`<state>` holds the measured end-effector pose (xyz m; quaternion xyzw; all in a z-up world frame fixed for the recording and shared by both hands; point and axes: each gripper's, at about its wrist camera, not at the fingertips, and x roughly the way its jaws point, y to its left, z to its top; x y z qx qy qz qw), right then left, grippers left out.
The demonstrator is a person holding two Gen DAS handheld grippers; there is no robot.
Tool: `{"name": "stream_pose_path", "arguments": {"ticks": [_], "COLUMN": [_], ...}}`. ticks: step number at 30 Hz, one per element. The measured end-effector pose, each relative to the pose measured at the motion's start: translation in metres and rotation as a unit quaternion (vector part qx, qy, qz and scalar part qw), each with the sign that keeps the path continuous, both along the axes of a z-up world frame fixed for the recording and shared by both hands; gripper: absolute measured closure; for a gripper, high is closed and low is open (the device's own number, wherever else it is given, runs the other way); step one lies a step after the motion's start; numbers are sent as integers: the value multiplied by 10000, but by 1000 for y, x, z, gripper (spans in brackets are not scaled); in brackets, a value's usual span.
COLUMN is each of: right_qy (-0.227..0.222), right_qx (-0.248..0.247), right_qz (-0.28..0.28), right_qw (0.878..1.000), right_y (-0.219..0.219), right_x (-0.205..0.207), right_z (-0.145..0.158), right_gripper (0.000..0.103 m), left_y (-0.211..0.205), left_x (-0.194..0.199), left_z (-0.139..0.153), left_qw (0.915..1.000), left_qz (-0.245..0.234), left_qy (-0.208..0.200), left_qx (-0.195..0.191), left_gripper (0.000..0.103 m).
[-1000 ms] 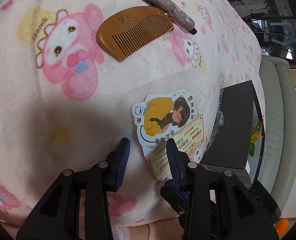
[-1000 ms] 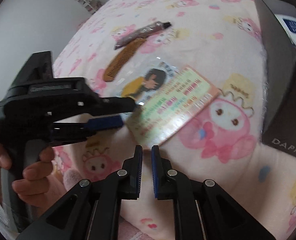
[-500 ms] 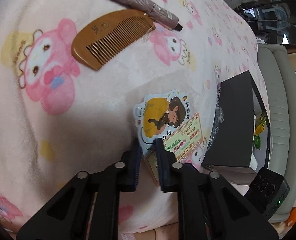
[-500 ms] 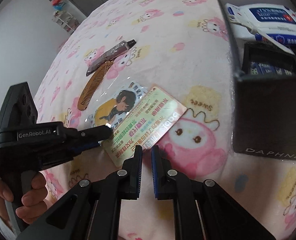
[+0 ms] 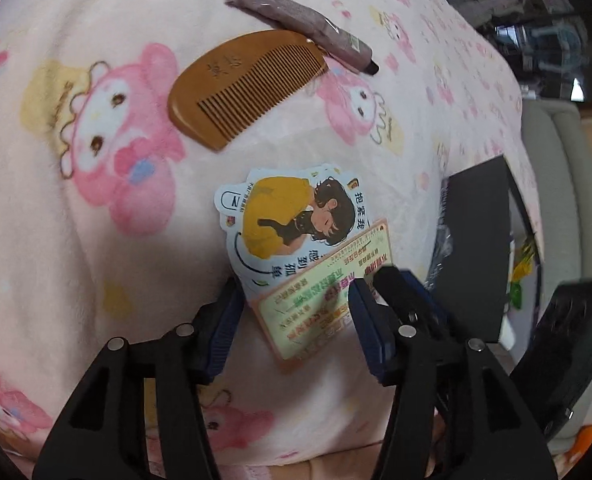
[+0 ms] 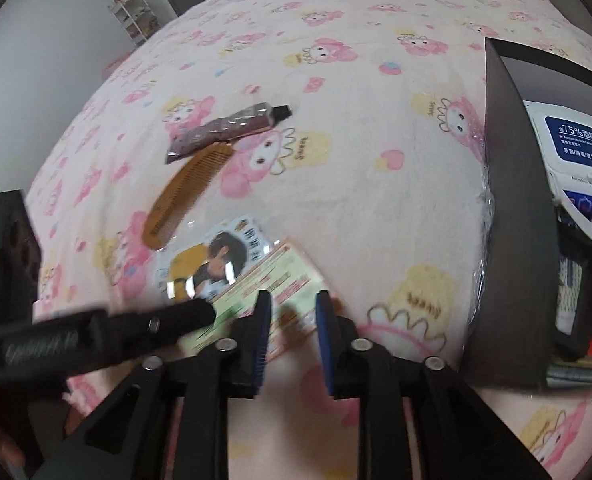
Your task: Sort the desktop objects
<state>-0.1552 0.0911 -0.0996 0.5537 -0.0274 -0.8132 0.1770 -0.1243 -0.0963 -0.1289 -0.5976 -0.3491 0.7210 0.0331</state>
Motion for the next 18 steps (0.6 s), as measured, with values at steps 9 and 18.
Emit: {"name": "stream_pose_path", "arguments": {"ticks": [9,18], "right_qy": [-78,-603], "right_qx": [-201,-537], "right_qz": [403,1302], "right_qw": [9990,9882], "right_y": [-9,2], "right_x": [-8,73], "right_z": [-21,-6], "right_gripper": [49,50], "left_y": [-14,-18], "left_x": [5,13], "left_z": [3,10], "left_qw": [9992,9982], "left_qz": [344,457], "left_qy": [5,50], "left_qx": [182,374], "left_gripper": [53,51]}}
